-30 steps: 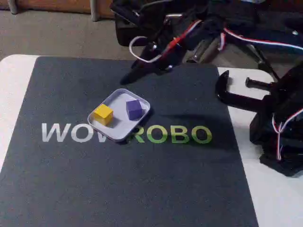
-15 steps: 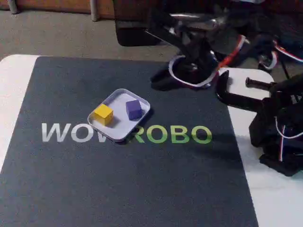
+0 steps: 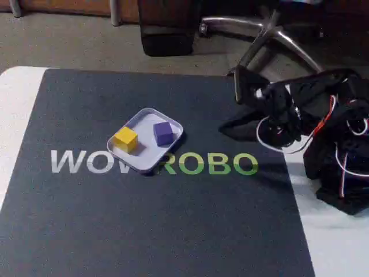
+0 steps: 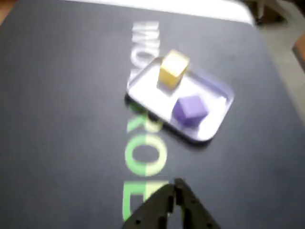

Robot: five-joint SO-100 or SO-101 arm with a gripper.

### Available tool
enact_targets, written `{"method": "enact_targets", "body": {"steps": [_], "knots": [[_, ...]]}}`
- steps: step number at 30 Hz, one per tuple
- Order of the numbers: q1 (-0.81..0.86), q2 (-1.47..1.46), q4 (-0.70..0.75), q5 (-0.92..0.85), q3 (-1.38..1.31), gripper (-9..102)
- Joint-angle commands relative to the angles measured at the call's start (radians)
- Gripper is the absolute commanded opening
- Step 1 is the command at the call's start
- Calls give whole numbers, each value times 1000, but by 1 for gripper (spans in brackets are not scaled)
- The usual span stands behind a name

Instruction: Move blocks one by one until all three blocks are in the tray.

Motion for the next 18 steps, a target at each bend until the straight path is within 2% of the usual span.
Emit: {"method": "enact_targets", "body": {"steps": [1,11,14,18], "knots": [[-32,29,20,14,37,-8],[-184,29,342,20,54,-8],[-190,29,417,20,54,-8],[-198,29,453,120,54,-8]]}}
